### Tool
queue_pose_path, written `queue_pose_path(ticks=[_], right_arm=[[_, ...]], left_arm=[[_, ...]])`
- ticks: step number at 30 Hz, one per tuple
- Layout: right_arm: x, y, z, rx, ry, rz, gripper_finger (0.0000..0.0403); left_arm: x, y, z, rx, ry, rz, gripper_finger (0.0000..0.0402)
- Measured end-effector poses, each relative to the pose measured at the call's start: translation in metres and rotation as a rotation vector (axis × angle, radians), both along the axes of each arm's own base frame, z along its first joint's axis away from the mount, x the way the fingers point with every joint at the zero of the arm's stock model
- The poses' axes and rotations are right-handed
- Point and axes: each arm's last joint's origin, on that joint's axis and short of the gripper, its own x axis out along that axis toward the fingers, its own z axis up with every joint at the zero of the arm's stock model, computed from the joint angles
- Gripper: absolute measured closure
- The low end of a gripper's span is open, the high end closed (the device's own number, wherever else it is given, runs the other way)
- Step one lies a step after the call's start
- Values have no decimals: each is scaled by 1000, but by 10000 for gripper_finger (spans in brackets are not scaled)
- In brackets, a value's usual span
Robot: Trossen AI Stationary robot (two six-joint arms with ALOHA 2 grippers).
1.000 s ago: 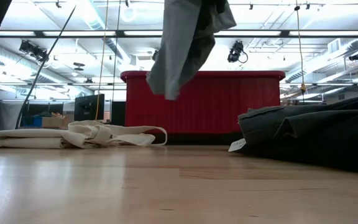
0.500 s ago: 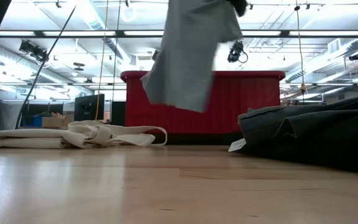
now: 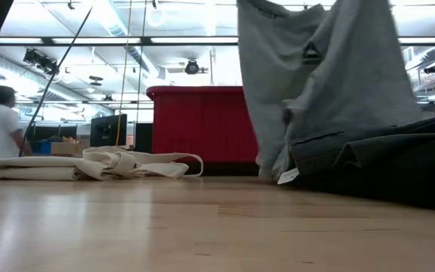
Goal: Fold Laundry from Bin
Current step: Fold the gray shirt
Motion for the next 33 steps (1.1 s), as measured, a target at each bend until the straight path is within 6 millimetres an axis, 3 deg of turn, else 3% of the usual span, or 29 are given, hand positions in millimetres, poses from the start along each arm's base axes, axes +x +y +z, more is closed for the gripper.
queue_pose_path(ticks=[5,12,18,21,24,29,33], right_arm=[[-24,2,5,32,-33,50,395],[-36,4,8,47,-53,138,395],[-24,11,27,5,-59,283,395],[-13,16,47,-39,-91,344,395],[-4,17,74,-60,-146,353,395],[3,18,127,-63,-301,374,395],[-1,22,173,-29,-503,495,394]], left_arm=[[-8,-6,-14,-235,17,41,327],[-8,-33,-23,-341,112,-128,206],[27,-47,-32,-338,59,-376,150],[51,-44,-44,-325,29,-469,149],[61,-34,-47,-322,-2,-497,155],[56,-10,-39,-297,-19,-495,168],[37,5,-8,-222,-139,-523,174]])
